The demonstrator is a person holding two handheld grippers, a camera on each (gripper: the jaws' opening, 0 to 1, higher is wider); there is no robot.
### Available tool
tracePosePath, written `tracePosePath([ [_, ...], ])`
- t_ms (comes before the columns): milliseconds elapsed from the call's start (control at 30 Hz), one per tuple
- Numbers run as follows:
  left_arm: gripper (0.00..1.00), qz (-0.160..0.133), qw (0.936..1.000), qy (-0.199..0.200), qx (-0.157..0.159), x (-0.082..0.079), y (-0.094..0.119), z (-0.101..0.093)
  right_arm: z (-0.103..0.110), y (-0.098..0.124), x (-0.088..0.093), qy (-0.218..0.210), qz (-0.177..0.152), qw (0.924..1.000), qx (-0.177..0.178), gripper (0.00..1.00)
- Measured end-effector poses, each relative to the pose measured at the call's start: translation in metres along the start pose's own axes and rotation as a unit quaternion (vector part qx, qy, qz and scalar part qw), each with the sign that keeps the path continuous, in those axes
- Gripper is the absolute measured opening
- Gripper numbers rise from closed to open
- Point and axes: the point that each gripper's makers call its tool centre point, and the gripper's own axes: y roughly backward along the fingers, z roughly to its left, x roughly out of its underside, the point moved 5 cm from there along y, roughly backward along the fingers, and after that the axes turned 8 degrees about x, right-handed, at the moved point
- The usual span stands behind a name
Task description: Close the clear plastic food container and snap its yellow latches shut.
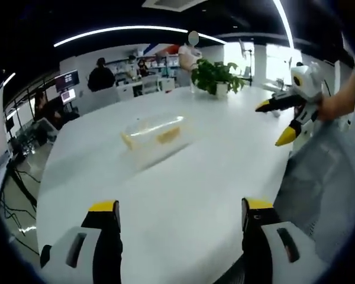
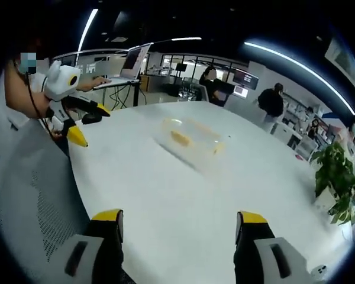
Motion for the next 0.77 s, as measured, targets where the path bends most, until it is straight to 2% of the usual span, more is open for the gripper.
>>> tracePosePath([
  [267,0.84,-0.003,1.0,-0.004,0.0,0.0016,-0.003,-0.0027,-0.0039,0.0042,0.0087,-0.017,-0.003,0.9998,0.012,0.77],
  [767,0.83,-0.005,1.0,-0.001,-0.004,0.002,-0.0031,-0.0029,-0.0084,0.0041,0.0092,-0.03,-0.009,0.9994,0.017,0.78],
])
